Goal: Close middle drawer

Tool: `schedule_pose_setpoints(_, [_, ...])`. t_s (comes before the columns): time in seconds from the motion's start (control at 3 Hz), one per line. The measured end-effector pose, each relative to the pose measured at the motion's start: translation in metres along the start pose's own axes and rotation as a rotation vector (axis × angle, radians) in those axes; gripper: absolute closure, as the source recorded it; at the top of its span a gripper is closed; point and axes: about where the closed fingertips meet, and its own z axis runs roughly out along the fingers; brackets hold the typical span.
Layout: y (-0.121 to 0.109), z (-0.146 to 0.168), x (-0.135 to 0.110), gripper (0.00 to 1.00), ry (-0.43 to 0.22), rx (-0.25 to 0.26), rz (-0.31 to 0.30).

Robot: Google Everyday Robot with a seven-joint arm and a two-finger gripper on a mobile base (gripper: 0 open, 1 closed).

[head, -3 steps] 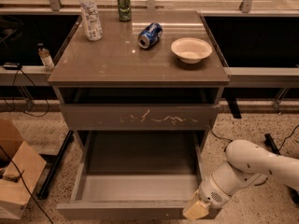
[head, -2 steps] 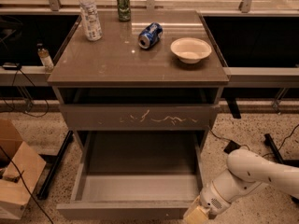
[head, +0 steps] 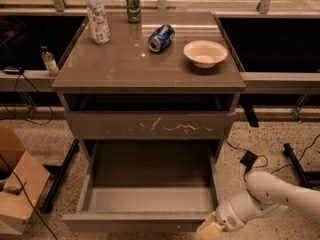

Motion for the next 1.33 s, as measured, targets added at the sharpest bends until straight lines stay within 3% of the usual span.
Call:
schedule_pose_setpoints(0.67, [-0.016,0.003,-0.005,1.00,-0.019,0.015,-0.001])
schedule_pose_setpoints(1.0, [-0.070,0.000,-0.049,1.00,-0.044,0.056,-0.033])
schedule_pose_setpoints(1.33, [-0.070,0.000,-0.049,1.00,-0.044,0.056,-0.033])
